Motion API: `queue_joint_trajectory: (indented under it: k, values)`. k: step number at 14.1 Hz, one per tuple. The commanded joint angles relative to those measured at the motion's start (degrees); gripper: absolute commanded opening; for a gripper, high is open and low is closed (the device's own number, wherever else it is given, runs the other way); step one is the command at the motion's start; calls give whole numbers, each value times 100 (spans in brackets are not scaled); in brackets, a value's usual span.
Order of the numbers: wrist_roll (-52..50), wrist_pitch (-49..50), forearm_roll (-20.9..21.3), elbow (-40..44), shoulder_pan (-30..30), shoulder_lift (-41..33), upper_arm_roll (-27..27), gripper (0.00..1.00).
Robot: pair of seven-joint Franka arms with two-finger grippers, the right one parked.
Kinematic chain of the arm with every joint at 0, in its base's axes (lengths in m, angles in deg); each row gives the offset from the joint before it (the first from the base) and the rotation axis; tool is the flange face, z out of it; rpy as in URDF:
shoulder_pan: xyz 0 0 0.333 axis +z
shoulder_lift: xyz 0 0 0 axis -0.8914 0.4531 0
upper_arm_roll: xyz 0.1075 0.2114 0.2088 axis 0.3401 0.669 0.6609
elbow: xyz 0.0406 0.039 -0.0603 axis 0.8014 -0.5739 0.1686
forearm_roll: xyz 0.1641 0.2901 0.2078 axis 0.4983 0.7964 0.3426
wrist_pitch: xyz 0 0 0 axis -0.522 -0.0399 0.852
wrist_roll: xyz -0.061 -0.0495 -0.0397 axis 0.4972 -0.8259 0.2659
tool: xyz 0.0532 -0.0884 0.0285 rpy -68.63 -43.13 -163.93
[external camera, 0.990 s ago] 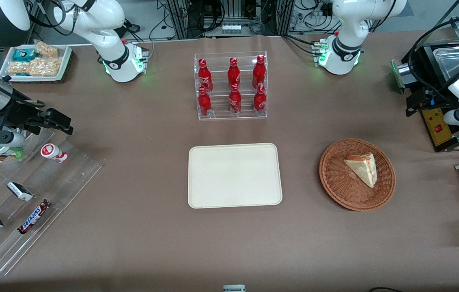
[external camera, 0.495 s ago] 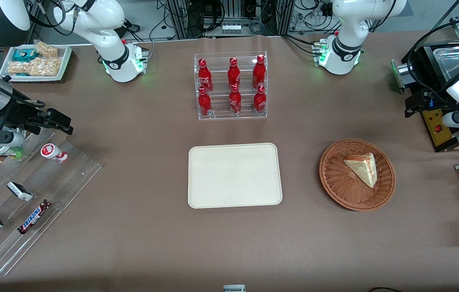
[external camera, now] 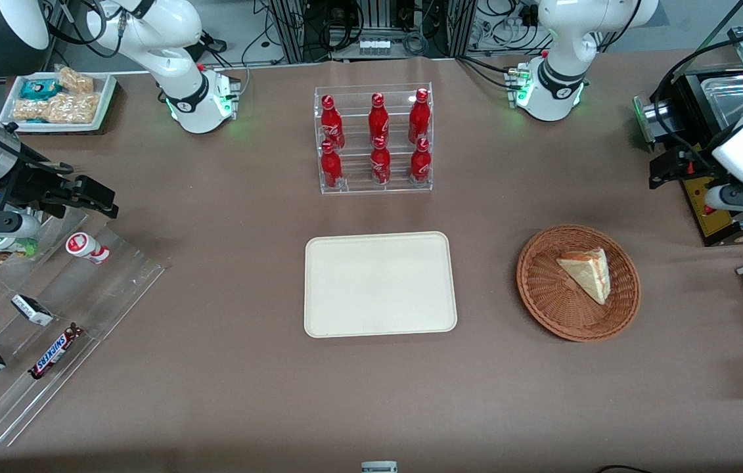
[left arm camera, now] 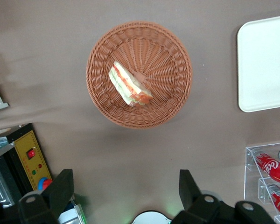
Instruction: Place sandwich from basket to tray
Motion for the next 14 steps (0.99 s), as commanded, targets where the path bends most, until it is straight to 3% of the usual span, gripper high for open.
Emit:
queue_joint_trajectory:
  k: [1,10,14]
  values:
    - [-59,-556,1,-517,138,41,-45,100]
    - [-647,-4395,10,-3355,226,93,-10,100]
    - [-2699,-5383,1,-3710,244,383,-10,100]
